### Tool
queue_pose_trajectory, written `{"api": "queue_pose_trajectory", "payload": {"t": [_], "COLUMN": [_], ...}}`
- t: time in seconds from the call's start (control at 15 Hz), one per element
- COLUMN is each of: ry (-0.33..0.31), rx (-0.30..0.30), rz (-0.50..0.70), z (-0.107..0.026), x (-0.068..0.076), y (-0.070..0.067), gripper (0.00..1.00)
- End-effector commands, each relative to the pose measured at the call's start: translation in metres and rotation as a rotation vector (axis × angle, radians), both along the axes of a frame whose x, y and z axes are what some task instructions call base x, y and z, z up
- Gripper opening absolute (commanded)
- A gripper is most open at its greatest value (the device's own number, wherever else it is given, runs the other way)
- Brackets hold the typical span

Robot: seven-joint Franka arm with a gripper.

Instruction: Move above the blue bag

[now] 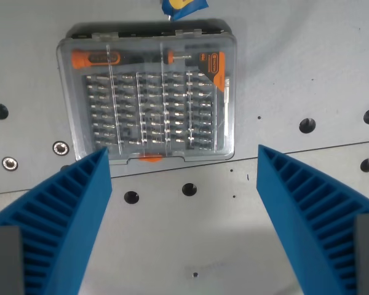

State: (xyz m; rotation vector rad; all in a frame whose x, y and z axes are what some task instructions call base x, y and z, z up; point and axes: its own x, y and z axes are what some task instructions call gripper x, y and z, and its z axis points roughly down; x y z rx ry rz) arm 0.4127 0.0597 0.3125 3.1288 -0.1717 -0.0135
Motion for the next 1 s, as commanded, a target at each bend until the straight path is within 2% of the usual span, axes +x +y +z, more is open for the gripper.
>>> {"api": "queue_pose_trajectory", "payload": {"t": [0.07, 0.53, 1.0], "ry": [-0.011, -0.001, 0.017], "rx": [-0.004, -0.022, -0.035], "rz": [0.018, 0.063, 0.11], "z": [-0.002, -0.019, -0.045], "x": [0.004, 0.02, 0.047], "y": [0.0, 0.0, -0.002], "gripper": [1.0, 1.0, 1.0]}}
